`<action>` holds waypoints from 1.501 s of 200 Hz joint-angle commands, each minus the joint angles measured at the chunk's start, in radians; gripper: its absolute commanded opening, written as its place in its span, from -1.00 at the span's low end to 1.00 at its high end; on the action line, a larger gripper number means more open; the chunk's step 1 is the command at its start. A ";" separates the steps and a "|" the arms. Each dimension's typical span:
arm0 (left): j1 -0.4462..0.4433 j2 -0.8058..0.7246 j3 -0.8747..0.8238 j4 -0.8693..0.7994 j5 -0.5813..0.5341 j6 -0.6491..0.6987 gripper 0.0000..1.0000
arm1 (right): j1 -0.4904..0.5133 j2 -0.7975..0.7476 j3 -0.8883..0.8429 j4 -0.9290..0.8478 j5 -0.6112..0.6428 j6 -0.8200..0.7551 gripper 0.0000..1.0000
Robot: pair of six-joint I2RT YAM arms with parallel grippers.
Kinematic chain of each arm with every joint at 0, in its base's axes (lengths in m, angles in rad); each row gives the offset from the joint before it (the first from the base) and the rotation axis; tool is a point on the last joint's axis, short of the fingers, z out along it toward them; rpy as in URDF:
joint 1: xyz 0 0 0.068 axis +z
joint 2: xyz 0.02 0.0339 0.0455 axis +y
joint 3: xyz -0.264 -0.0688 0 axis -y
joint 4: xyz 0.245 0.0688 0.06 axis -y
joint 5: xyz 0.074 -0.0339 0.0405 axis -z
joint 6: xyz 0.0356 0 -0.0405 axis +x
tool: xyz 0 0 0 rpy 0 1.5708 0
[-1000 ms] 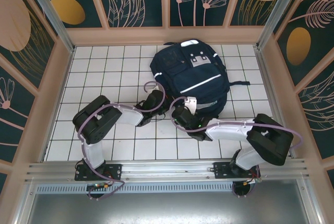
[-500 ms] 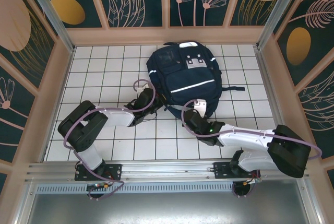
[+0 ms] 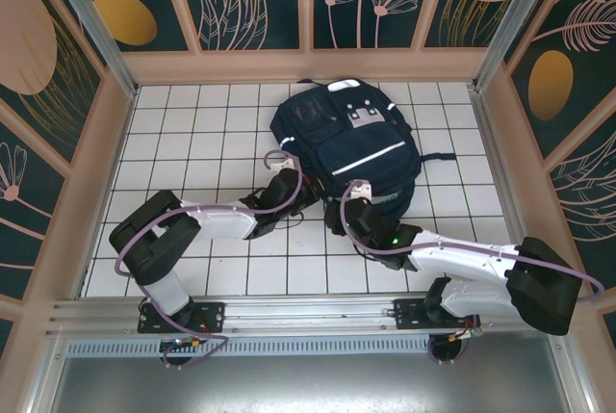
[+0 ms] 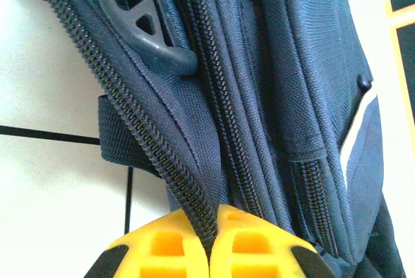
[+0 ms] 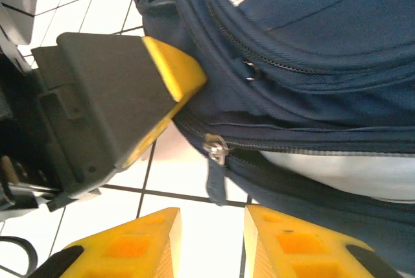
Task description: Pack books, pencil case, and school supplies into a backpack
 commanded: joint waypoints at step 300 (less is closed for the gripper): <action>-0.029 -0.004 0.029 0.153 0.051 0.017 -1.00 | -0.111 0.234 0.152 -0.040 -0.076 0.053 -0.49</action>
